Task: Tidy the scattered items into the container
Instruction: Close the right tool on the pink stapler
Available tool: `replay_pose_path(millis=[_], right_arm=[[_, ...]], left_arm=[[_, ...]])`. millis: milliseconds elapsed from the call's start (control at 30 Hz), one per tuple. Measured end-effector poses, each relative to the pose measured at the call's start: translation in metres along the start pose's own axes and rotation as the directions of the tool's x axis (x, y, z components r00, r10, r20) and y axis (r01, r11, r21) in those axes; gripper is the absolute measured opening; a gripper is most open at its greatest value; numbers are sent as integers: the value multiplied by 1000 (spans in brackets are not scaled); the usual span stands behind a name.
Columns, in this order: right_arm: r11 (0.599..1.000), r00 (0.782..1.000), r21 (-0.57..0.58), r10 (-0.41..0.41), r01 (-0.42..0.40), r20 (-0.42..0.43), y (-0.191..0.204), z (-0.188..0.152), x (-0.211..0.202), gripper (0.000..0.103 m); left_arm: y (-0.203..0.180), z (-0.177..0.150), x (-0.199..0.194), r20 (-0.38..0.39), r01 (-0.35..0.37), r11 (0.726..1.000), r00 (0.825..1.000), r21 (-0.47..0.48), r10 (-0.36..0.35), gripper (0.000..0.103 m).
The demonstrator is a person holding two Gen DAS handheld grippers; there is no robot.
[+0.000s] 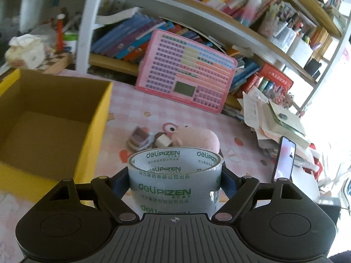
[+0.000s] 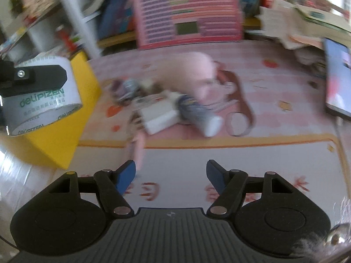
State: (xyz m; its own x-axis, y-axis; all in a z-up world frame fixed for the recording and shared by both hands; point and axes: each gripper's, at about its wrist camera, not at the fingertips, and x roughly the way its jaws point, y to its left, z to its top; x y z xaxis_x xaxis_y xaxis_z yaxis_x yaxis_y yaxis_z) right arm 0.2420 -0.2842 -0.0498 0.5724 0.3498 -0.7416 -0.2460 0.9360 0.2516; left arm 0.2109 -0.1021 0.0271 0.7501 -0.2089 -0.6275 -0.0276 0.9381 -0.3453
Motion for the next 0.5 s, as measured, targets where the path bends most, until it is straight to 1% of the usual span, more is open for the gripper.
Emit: replay_pose_path(millis=[133, 200, 267, 367, 433, 500], right_arm=[[994, 999, -101, 48, -50, -19, 27, 6, 19, 69], [988, 998, -140, 56, -58, -17, 38, 10, 28, 65], [984, 999, -173, 46, -48, -13, 46, 14, 37, 56], [977, 1000, -210, 19, -23, -22, 55, 17, 53, 47], [976, 999, -214, 15, -24, -44, 56, 17, 63, 44], [973, 999, -229, 7, -18, -49, 57, 14, 67, 45]], left_arm=[[4, -11, -20, 19, -14, 1000, 1000, 1, 14, 84], [4, -14, -28, 30, -17, 1000, 999, -3, 17, 84], [5, -16, -36, 46, -24, 1000, 999, 0, 24, 84], [5, -19, -47, 77, -30, 1000, 997, 4, 30, 84], [5, -21, -53, 95, -36, 999, 995, 13, 35, 84], [4, -22, -56, 105, -44, 999, 994, 21, 42, 84]])
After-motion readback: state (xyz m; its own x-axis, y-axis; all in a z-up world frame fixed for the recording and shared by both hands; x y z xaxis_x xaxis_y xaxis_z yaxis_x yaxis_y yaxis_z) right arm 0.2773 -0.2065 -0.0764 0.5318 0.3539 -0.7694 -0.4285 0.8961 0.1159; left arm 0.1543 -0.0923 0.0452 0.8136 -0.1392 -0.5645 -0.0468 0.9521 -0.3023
